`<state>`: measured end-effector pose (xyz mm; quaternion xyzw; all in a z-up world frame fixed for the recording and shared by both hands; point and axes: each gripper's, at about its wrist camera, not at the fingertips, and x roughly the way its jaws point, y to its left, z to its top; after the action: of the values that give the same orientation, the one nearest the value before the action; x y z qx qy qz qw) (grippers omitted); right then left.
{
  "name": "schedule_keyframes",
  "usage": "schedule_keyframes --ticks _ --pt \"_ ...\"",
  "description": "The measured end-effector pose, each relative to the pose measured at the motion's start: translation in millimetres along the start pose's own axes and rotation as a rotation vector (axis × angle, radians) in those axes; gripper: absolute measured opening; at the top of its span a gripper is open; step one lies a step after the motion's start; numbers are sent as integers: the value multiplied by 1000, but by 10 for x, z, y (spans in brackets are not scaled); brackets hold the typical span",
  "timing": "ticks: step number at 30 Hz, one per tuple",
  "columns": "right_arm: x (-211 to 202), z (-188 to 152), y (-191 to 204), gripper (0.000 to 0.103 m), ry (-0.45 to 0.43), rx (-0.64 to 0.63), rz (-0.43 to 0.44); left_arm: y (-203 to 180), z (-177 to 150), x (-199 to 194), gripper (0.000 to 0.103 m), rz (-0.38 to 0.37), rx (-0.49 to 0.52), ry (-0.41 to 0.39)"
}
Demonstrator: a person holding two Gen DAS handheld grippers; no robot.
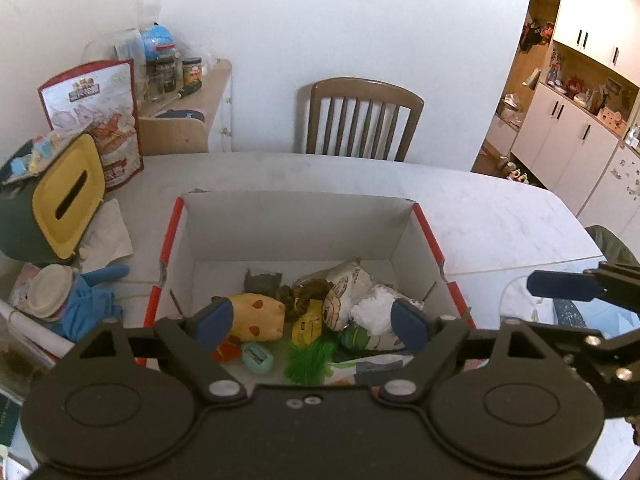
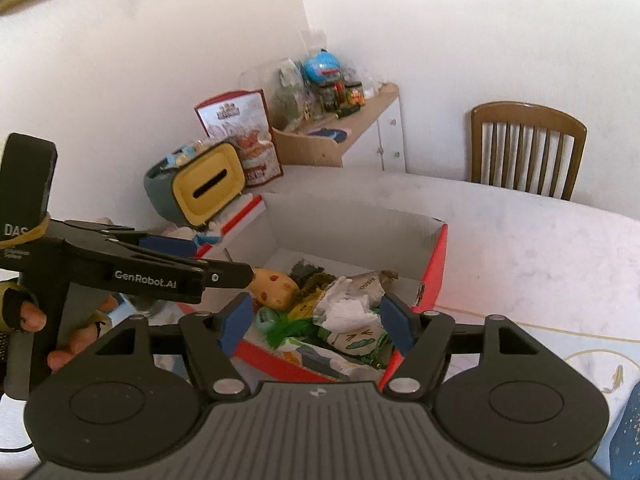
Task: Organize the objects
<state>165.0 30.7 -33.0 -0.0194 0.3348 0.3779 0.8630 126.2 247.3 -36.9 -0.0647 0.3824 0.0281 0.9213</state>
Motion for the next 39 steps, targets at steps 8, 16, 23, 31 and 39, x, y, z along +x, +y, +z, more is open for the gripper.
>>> schedule_keyframes --ticks 8,16,23,31,39 --pt "-275 -141 112 80 -49 -60 20 -159 -57 -230 95 35 26 -40" --pt "-461 -244 80 83 -86 -48 24 -249 -143 -361 102 44 26 -55" --pt "-543 -329 20 94 -102 -20 24 -327 -227 -410 103 56 44 -44" --pt "-663 -431 -36 103 -164 1 1 -385 -317 -448 103 50 14 -34" --pt "-739 -533 -152 103 -190 47 -42 -468 -381 -501 103 69 12 -48"
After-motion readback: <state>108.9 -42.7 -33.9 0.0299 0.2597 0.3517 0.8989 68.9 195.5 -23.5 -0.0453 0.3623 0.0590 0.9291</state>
